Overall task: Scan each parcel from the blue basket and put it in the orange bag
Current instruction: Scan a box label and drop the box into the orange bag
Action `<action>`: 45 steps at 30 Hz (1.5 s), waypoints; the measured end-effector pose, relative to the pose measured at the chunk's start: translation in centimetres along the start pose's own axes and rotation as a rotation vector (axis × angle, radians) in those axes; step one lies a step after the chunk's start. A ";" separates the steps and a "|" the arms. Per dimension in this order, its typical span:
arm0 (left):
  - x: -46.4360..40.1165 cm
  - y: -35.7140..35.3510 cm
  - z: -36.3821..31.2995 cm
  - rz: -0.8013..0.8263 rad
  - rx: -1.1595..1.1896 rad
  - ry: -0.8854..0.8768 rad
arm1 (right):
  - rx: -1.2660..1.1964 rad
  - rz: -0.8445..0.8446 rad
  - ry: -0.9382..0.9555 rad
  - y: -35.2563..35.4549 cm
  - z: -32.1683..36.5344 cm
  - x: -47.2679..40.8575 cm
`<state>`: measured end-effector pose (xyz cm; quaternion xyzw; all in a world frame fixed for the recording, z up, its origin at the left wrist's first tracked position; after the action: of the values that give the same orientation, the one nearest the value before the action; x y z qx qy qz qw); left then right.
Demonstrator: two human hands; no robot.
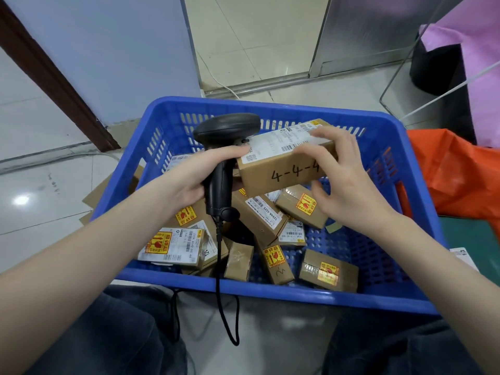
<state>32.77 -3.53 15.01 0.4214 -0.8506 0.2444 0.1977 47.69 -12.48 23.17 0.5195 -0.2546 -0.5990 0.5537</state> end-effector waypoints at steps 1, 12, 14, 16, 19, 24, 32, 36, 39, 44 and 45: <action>0.0 -0.2 -0.2 0.004 0.009 -0.023 | -0.016 -0.022 -0.031 0.3 -0.4 0.0; 0.4 -1.7 -0.7 0.029 0.161 -0.139 | -1.168 0.166 -0.735 -4.5 -5.2 1.2; 0.3 -2.0 -0.2 0.033 0.143 -0.130 | -1.284 0.198 -0.694 -5.4 -4.0 1.0; 0.4 -2.6 0.2 0.058 0.125 -0.126 | -1.343 0.178 -0.689 -5.8 -3.6 1.0; 0.5 -3.9 0.9 0.126 0.057 -0.111 | -1.430 0.102 -0.730 -6.0 -4.1 1.4; 1.1 -5.4 1.5 0.195 -0.066 -0.124 | -1.664 0.063 -0.755 -5.4 -3.7 1.6; 1.1 -2.0 -1.5 -0.009 -0.157 -0.212 | -1.529 0.109 -0.685 -4.3 -4.5 1.1; 1.7 -1.4 -4.3 0.029 -0.231 -0.289 | -1.477 0.198 -0.615 -4.2 -4.6 0.9; 2.3 -1.3 -5.5 0.040 -0.332 -0.350 | -1.485 0.265 -0.571 -4.1 -4.2 0.9; 3.4 -3.6 -5.3 0.182 -0.534 -0.398 | -1.394 0.320 -0.548 -4.4 -3.7 1.0; 3.6 -3.8 -5.3 0.176 -0.547 -0.404 | -1.369 0.332 -0.538 -4.4 -3.6 1.0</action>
<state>34.53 -4.66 22.16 0.3178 -0.9396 -0.0647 0.1094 49.28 -11.28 17.79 -0.1500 -0.0269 -0.6385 0.7544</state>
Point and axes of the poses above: each hand's wrist, its own x-axis away from the middle knuckle, its own y-axis out of the back of the hand, z = x × y, the point moved 10 cm from there along -x, towards the middle knuckle, and after that the axes turned 5 degrees about z, right-handed, at the moved point
